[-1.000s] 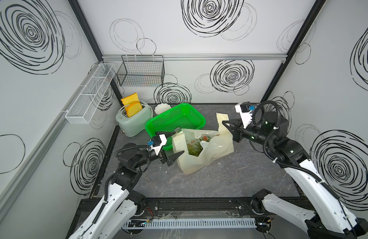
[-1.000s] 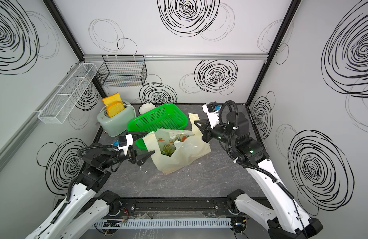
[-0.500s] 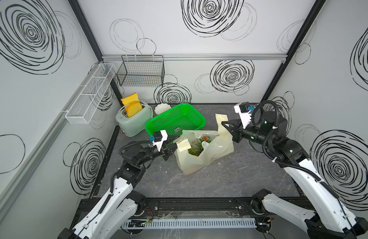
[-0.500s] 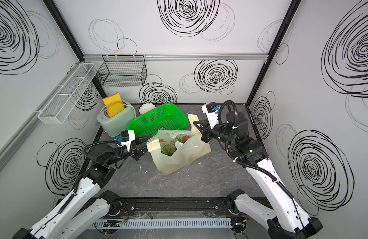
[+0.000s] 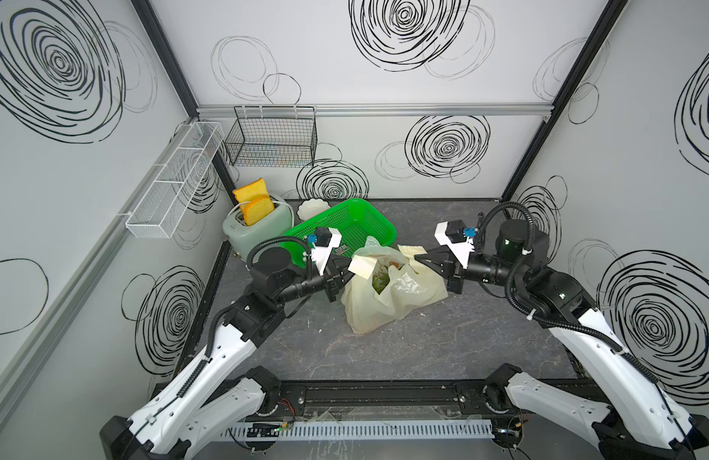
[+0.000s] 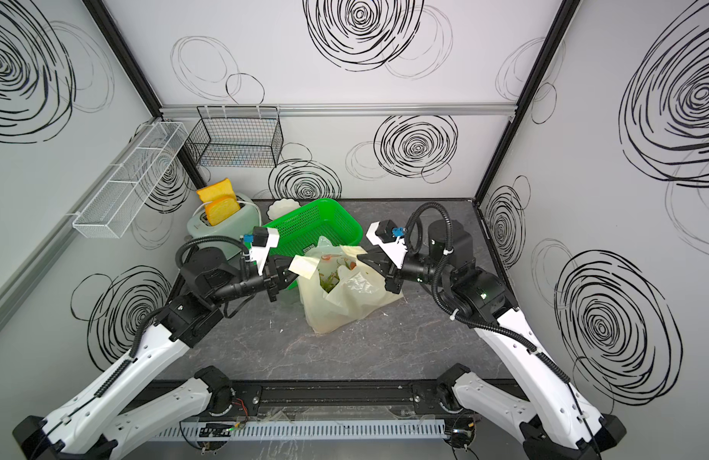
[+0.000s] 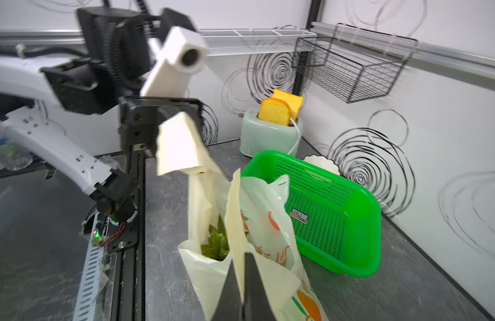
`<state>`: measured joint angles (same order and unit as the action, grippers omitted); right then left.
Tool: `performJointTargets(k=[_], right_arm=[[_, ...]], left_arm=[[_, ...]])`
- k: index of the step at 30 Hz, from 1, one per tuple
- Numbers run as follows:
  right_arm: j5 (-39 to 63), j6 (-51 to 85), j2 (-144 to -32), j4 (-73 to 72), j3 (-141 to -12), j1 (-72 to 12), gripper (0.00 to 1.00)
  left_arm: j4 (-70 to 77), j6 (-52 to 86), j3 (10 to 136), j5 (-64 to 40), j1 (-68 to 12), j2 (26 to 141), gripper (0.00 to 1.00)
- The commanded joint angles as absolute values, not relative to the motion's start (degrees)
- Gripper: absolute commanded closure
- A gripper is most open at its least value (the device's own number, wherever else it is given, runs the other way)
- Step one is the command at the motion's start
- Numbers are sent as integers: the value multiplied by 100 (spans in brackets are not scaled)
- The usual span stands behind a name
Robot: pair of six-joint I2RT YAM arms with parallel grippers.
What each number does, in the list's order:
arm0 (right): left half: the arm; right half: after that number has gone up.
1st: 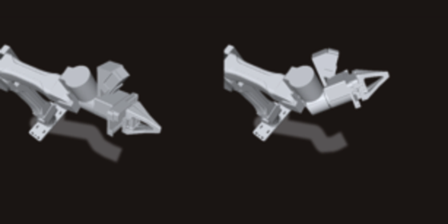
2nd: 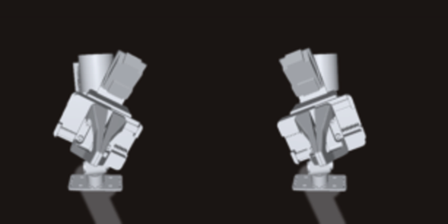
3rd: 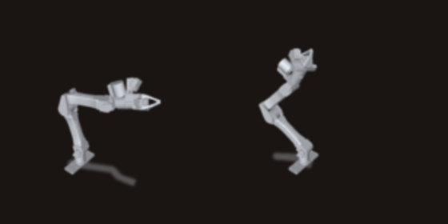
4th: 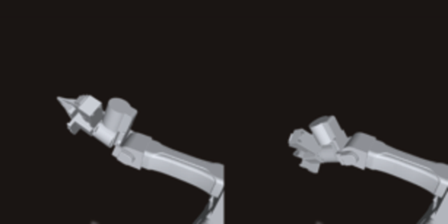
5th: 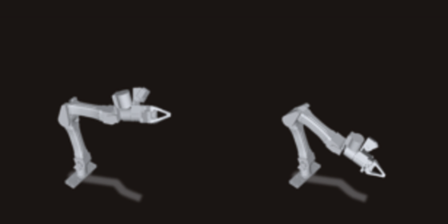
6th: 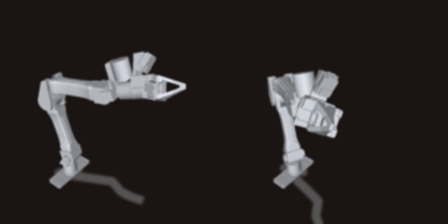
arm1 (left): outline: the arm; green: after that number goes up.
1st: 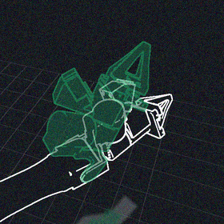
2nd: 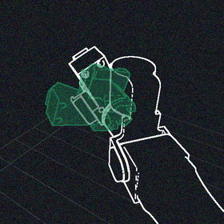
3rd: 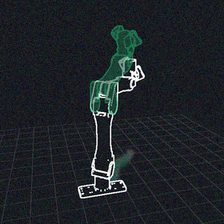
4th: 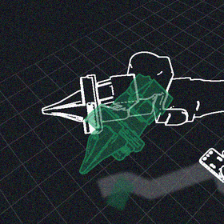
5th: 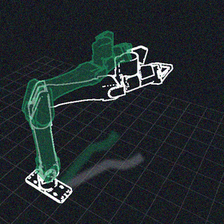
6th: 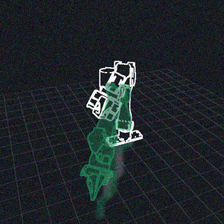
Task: Place the pineapple into a plastic bag & tie a knot
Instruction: Cross the plastic bag at the center of the board.
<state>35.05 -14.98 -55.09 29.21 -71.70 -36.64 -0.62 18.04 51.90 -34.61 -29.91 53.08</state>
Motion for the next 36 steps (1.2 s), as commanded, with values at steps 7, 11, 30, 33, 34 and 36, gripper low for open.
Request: performJointTargets(k=[7, 11, 30, 33, 34, 36], right_arm=[[3834, -2439, -5763, 2523, -6829, -4545, 100], [3944, -2329, -6016, 2029, -6725, -4574, 100], [4985, -1603, -6344, 1308, -6478, -3772, 100], [4957, -1588, -6406, 1300, -6511, -3788, 100], [4934, -1590, -6428, 1301, -6519, -3802, 100], [4889, -1627, -6464, 1332, -6556, -3852, 100]], left_arm=[[-743, 2695, 6122, -3938, -2997, 6577, 100], [-411, 2476, 6082, -4228, -3082, 6721, 100], [-548, -165, 5596, -5522, -2944, 6448, 46], [-486, -307, 5445, -5453, -2991, 6366, 38], [-439, -321, 5387, -5424, -3000, 6334, 35], [-326, -289, 5307, -5373, -2998, 6294, 34]])
